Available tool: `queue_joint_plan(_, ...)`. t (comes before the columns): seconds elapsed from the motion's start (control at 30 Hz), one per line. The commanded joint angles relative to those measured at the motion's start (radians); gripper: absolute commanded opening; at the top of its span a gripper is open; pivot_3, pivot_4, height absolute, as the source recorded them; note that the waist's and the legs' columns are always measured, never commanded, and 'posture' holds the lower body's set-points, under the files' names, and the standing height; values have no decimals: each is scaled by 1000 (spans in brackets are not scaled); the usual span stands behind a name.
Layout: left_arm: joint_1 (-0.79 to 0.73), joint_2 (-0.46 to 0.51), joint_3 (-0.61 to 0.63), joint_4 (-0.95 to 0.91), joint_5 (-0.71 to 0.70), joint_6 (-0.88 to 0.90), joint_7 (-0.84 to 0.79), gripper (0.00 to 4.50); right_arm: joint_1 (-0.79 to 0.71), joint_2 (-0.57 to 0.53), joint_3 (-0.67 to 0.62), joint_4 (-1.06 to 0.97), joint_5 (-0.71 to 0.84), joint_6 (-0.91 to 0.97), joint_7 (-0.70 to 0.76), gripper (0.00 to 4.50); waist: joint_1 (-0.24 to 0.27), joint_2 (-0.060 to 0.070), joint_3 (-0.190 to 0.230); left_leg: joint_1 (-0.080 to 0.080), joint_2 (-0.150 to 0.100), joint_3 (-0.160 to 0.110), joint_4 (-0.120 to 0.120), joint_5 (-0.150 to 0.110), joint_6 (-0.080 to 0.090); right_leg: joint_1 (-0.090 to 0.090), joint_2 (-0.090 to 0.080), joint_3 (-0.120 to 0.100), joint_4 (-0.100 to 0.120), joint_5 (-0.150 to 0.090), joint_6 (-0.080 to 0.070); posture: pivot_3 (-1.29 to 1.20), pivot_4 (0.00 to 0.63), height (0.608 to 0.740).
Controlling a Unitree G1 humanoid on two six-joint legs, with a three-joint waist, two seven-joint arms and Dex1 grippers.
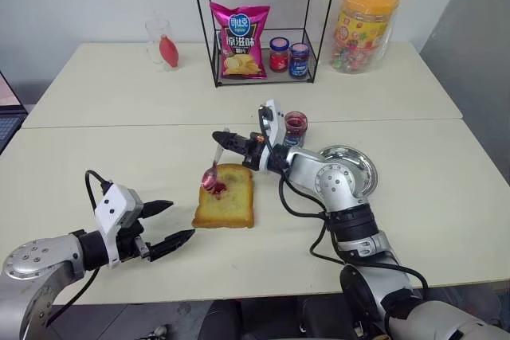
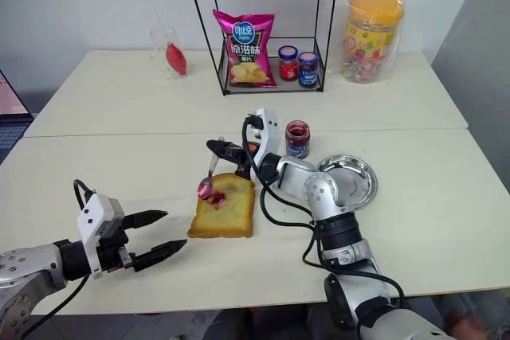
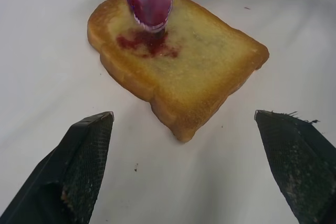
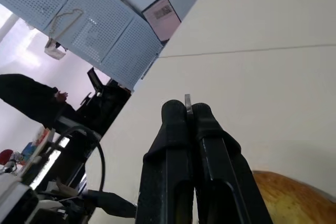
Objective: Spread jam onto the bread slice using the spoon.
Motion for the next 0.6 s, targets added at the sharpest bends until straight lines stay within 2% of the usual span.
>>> queue_joint_plan(0.03,-3,14,4,-7,-1,-17,-9,4500,19,60,21,38,-44,-67,40,28,0,0,0,0,0,0,0,0,0,0,0,0,0,0,0,0,150,740)
queue_joint_plan(0.4,2,16,2,-20,-3,-11,-8,4500,71,-28,5,-24,-80,-31,81,28,1,0,0,0,0,0,0,0,0,0,0,0,0,0,0,0,150,740)
queue_joint_plan(0.6,-8,16,-9,-30,-4,-1,-1,4500,53,-40,-81,-152,-9,28,38,28,1,0,0,0,0,0,0,0,0,0,0,0,0,0,0,0,150,740)
